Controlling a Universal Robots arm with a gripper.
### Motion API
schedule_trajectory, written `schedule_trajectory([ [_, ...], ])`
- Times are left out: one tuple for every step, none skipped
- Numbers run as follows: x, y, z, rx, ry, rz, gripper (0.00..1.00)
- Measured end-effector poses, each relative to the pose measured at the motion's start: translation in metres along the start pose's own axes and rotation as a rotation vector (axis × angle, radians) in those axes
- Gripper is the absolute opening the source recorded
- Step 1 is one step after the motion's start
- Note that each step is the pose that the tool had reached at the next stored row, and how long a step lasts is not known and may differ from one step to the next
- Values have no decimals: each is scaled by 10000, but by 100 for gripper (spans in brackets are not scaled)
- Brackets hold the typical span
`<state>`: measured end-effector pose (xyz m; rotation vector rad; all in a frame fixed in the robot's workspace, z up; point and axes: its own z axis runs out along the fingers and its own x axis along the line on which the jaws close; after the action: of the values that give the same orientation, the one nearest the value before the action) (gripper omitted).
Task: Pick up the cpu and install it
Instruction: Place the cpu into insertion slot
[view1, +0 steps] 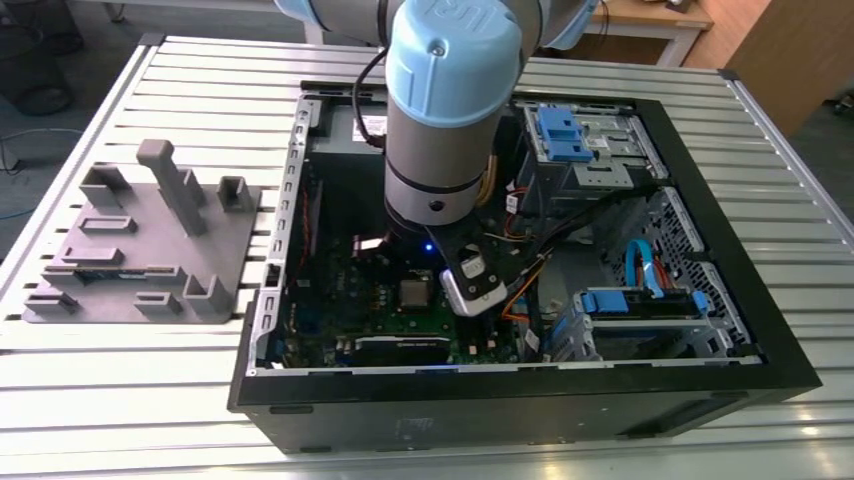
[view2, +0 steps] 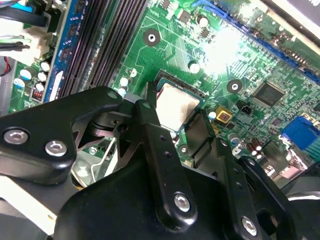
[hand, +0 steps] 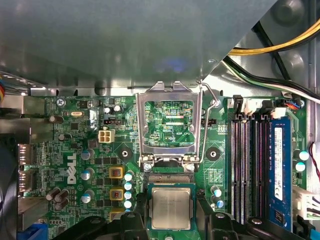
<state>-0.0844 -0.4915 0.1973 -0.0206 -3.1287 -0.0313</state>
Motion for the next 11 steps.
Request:
schedule_trajectory([
  [0,0,0,1,0,-1,47],
  [0,0,0,1,0,-1,47],
  [0,0,0,2,1,-1,47],
  [0,0,4,1,0,-1,47],
  [0,0,12,-2,-1,-1,47],
  [0,0,15,1,1,-1,47],
  [0,-1,14,3,1,-1,47],
  [0,-1,14,3,1,-1,47],
  [0,-1,14,4,2,0,47],
  [0,-1,14,3,1,-1,47],
  [0,0,15,2,1,-1,47],
])
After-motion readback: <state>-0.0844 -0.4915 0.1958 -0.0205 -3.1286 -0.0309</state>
